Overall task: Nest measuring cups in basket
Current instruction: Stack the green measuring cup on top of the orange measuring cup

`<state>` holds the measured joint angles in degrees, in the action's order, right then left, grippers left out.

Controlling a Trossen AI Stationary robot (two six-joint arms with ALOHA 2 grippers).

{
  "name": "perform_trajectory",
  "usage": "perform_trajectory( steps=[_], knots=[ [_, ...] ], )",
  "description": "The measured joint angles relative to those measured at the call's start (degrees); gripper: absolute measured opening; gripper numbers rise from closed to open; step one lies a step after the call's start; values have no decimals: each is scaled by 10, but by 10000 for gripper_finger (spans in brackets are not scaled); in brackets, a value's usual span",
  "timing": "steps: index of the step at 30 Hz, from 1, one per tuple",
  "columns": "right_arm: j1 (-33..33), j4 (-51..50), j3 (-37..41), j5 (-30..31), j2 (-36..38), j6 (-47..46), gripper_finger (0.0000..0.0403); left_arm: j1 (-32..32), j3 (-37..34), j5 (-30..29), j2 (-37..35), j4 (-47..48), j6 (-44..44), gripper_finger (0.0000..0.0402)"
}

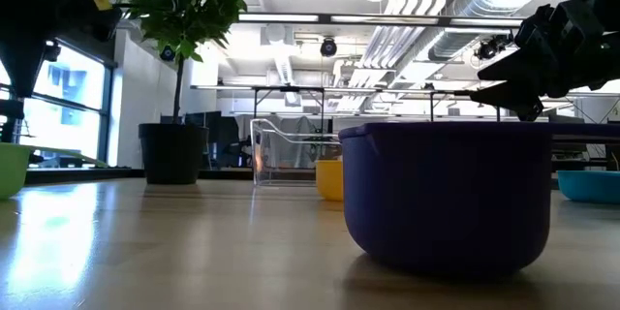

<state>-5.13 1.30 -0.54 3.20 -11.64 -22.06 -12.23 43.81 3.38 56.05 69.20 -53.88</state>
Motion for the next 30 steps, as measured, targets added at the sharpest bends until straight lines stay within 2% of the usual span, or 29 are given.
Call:
perform_trajectory(
  steps=[15, 30],
  knots=[
    [0, 0, 0, 0, -3, 0, 220, -10, 0, 32, 126, -4, 31, 117],
    [0, 0, 0, 0, -3, 0, 220, -21, 0, 46, 181, -59, 15, 117]
  ],
)
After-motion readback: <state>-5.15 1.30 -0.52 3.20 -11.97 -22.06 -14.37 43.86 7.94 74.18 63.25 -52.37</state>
